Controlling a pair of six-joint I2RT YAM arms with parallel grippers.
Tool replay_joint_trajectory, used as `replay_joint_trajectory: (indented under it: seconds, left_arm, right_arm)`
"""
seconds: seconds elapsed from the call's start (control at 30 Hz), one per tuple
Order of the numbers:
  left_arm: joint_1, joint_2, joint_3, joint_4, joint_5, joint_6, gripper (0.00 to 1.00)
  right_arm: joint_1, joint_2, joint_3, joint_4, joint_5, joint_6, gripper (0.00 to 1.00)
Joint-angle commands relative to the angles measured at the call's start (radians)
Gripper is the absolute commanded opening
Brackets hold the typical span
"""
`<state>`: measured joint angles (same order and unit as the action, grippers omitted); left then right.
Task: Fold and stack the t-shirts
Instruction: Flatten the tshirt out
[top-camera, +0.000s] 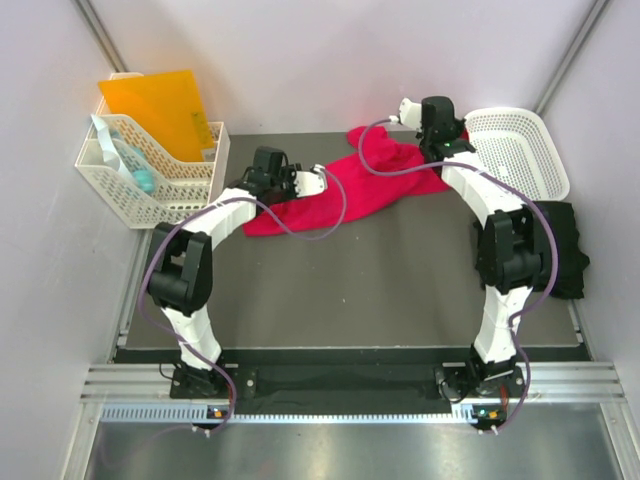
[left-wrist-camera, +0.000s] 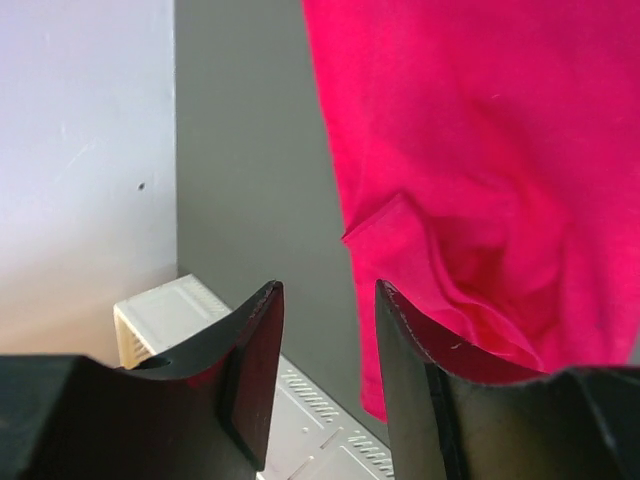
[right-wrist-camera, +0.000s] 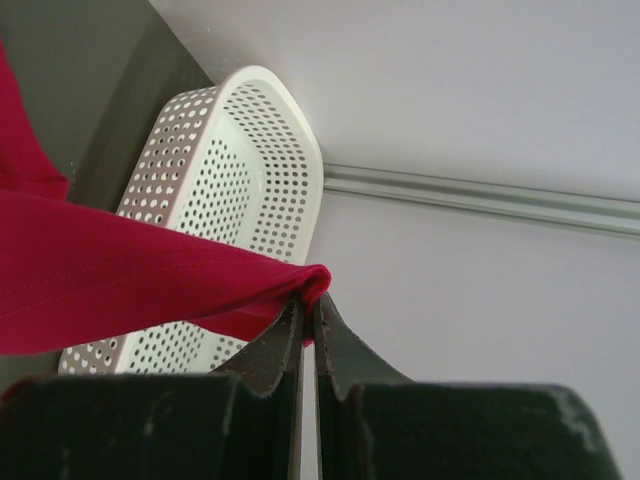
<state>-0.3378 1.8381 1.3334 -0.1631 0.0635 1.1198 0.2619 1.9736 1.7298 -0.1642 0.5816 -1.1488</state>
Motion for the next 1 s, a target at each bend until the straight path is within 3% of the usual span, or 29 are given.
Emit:
replay_joint_trajectory:
  seconds: [0.0, 0.47, 0.97]
  left_arm:
    - [-0.009, -0.024, 0.065, -0.168, 0.087, -0.026, 0.47]
    - [-0.030, 0.073, 0.085, -0.191, 0.018, -0.045, 0.45]
    - [-0.038, 0.133, 0.084, -0.033, -0.054, -0.051, 0.41]
  right_arm:
    - [0.010, -0.001, 0.039, 0.032, 0.008, 0.018, 0.00]
    - [0.011, 0.013, 0.051, 0.032, 0.004, 0.031, 0.00]
    - [0.014, 0.018, 0.057, 0.026, -0.008, 0.035, 0.00]
